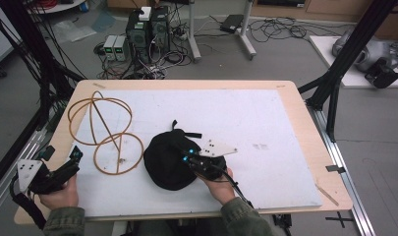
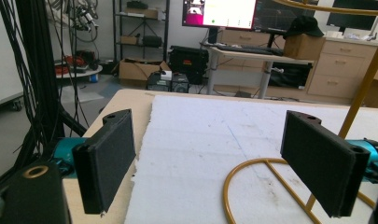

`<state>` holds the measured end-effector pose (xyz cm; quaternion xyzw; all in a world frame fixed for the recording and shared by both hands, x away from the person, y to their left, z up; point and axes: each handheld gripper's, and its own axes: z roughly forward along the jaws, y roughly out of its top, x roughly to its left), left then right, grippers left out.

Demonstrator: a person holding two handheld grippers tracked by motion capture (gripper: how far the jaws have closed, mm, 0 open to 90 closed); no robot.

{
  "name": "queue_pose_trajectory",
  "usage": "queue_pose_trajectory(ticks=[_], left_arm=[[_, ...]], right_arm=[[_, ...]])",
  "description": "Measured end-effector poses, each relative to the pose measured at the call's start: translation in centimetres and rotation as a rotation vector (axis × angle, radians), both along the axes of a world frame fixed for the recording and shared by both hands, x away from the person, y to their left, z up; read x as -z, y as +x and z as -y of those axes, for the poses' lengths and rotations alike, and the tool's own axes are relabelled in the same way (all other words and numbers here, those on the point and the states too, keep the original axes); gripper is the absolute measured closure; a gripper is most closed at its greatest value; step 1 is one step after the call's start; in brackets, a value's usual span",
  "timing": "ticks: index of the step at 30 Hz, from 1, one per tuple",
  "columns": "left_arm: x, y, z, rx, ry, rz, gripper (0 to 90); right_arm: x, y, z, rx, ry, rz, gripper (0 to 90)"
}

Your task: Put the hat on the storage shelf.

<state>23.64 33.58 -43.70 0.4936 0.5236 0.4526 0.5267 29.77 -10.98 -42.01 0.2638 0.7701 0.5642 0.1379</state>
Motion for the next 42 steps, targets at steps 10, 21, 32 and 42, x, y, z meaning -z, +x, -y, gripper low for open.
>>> queue_pose_trajectory(ticks=[10, 21, 32, 42], left_arm=[[0.0, 0.0, 0.0, 0.001, 0.002, -0.002, 17.9], [0.0, 0.1, 0.1, 0.004, 0.003, -0.001, 17.9], [0.0, 0.0, 0.1, 0.008, 0.001, -0.001, 17.9], [0.0, 0.0, 0.1, 0.01, 0.0, 0.001, 17.9]], right_arm=[[-1.1, -0.3, 1.4, 0.049, 0.094, 0.048, 88.4], [-3.1, -0.9, 2.8, 0.042, 0.236, 0.162, 88.3], [-6.2, -0.6, 3.0, 0.058, 0.292, 0.219, 88.3], [-9.9, -0.4, 2.6, 0.033, 0.347, 0.289, 88.3]])
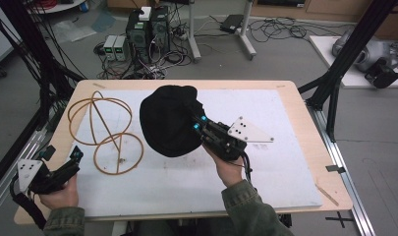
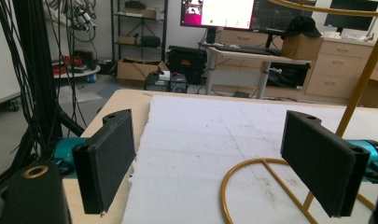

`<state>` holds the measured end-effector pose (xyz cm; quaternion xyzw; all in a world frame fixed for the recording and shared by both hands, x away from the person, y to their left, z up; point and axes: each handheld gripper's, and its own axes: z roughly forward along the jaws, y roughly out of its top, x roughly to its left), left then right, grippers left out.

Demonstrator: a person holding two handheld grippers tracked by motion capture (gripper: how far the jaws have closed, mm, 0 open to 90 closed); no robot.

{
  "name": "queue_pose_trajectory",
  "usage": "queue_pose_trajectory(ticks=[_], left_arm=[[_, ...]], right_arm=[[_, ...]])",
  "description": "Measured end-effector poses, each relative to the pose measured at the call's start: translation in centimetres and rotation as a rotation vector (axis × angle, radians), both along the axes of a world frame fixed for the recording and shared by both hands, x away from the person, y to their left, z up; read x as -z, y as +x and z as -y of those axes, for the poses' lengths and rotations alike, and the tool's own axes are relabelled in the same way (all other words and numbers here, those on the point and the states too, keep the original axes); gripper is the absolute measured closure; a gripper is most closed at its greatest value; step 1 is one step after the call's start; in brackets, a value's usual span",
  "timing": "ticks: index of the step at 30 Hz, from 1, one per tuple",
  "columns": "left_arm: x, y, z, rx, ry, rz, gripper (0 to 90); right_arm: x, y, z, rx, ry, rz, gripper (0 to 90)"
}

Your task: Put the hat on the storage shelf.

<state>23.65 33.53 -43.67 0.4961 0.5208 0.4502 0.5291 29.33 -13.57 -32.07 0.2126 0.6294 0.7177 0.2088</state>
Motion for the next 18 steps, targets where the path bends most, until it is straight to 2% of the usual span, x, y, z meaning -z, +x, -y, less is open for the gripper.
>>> queue_pose_trajectory(ticks=[6, 12, 18], left_arm=[[0.0, 0.0, 0.0, -0.001, -0.006, 0.003, 17.9], [0.0, 0.0, 0.0, -0.003, -0.006, 0.003, 17.8], [0.1, 0.0, -0.1, 0.001, -0.027, 0.004, 17.9]], right_arm=[[-1.7, 0.4, -0.9, -0.019, 0.031, 0.028, 88.3], [-2.6, 0.7, -1.8, -0.037, 0.052, 0.047, 88.3], [-3.7, 1.6, -3.7, -0.07, 0.077, 0.052, 88.3]])
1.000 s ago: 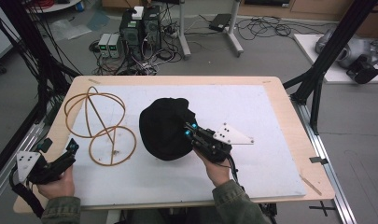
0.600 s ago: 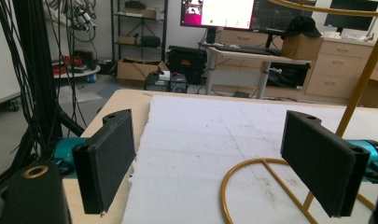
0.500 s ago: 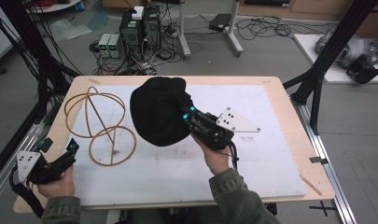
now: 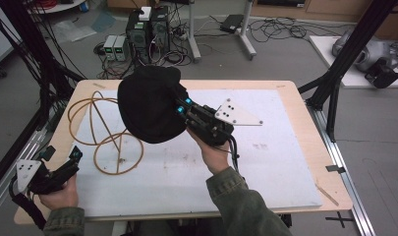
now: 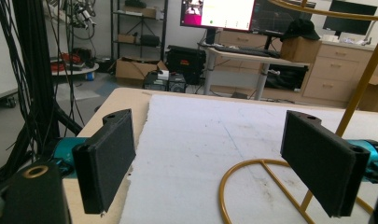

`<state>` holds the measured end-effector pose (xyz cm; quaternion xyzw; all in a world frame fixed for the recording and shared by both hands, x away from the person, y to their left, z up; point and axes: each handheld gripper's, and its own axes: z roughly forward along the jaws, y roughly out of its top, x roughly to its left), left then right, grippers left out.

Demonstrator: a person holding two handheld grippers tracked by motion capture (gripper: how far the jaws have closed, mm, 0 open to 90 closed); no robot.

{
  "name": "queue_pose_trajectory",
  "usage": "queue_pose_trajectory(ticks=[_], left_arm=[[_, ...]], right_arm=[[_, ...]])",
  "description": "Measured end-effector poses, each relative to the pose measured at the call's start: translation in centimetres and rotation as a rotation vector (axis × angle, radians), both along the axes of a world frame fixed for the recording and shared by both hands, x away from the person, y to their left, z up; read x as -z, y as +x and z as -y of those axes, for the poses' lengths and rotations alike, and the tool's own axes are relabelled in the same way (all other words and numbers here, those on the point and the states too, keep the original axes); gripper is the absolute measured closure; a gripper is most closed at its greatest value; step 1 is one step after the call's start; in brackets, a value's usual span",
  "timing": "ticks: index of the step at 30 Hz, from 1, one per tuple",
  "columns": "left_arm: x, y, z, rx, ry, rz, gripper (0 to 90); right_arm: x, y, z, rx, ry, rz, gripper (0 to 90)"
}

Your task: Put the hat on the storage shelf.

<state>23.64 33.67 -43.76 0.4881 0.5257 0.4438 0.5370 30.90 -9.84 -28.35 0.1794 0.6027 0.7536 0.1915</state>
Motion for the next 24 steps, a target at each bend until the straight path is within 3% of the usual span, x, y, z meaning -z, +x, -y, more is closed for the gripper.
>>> queue_pose_trajectory(ticks=[4, 11, 14, 17, 24], left_arm=[[0.0, 0.0, 0.0, -0.001, -0.002, -0.002, 17.9], [0.0, -0.1, -0.1, -0.002, -0.004, -0.003, 17.9], [0.0, -0.1, -0.1, -0.004, -0.008, 0.001, 17.8], [0.0, -0.1, -0.2, -0.007, -0.015, 0.002, 17.9], [0.0, -0.2, -0.3, 0.002, -0.024, 0.01, 17.7]], right_arm=[[-0.8, 0.7, -1.4, -0.024, 0.02, -0.01, 88.3], [-2.0, 1.7, -3.8, -0.067, 0.007, -0.016, 88.3], [-2.5, 2.4, -5.8, -0.098, -0.01, -0.024, 88.3], [-2.6, 2.6, -6.6, -0.111, -0.014, -0.036, 88.2], [-3.4, 3.2, -10.4, -0.153, -0.077, -0.038, 88.2]])
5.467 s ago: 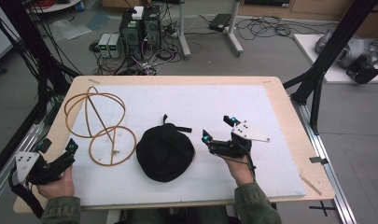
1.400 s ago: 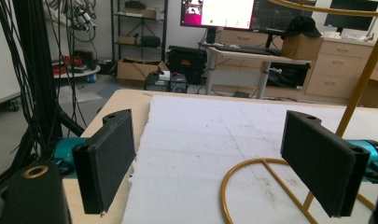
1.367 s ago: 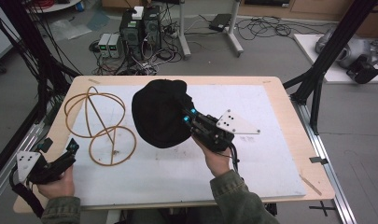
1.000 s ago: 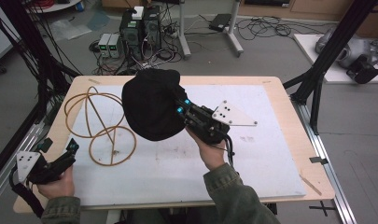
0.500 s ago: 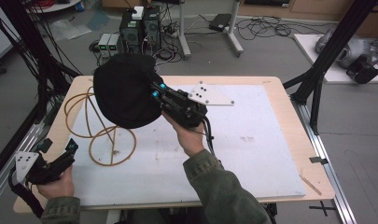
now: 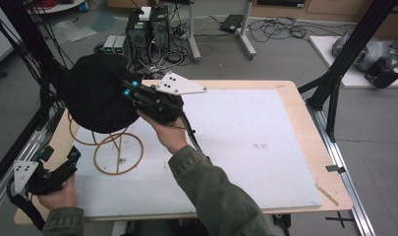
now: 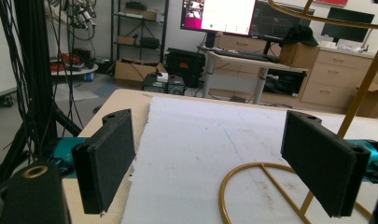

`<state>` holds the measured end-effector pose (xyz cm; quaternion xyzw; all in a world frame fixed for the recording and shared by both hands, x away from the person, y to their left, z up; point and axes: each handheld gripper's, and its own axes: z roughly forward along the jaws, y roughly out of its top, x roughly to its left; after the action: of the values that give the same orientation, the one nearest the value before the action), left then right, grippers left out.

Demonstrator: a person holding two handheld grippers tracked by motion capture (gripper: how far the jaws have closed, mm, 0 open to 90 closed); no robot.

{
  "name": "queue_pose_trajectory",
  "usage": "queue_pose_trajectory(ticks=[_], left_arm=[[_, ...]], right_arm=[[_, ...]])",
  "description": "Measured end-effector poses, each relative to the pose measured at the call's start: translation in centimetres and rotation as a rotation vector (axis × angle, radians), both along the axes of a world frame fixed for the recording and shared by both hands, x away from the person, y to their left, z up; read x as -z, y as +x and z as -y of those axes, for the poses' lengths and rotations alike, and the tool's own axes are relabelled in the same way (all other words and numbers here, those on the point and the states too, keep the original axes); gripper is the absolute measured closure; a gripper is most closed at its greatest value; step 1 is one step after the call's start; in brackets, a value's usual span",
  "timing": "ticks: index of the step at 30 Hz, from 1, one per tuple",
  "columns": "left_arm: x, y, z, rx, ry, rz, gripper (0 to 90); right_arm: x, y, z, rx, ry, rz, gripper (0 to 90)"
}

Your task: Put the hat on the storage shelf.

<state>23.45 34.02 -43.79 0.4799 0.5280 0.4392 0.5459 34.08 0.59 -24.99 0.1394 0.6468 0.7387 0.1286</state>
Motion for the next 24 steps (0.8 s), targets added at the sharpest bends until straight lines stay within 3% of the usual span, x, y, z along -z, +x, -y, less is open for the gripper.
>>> queue_pose_trajectory(ticks=[5, 11, 19, 24], left_arm=[[0.0, 0.1, 0.0, 0.0, -0.007, 0.004, 17.7], [0.0, 0.0, -0.1, 0.0, -0.011, 0.005, 17.7], [0.2, 0.2, -0.2, 0.003, -0.01, -0.008, 17.7], [0.2, 0.3, -0.2, 0.002, -0.008, -0.011, 17.7]], right_arm=[[0.0, 0.1, -1.4, -0.023, -0.025, -0.012, 88.2], [0.5, 0.6, -3.4, -0.06, -0.101, -0.043, 88.2], [1.4, 1.3, -4.4, -0.053, -0.199, -0.098, 87.5], [1.5, 1.3, -4.6, -0.061, -0.213, -0.104, 86.9]])
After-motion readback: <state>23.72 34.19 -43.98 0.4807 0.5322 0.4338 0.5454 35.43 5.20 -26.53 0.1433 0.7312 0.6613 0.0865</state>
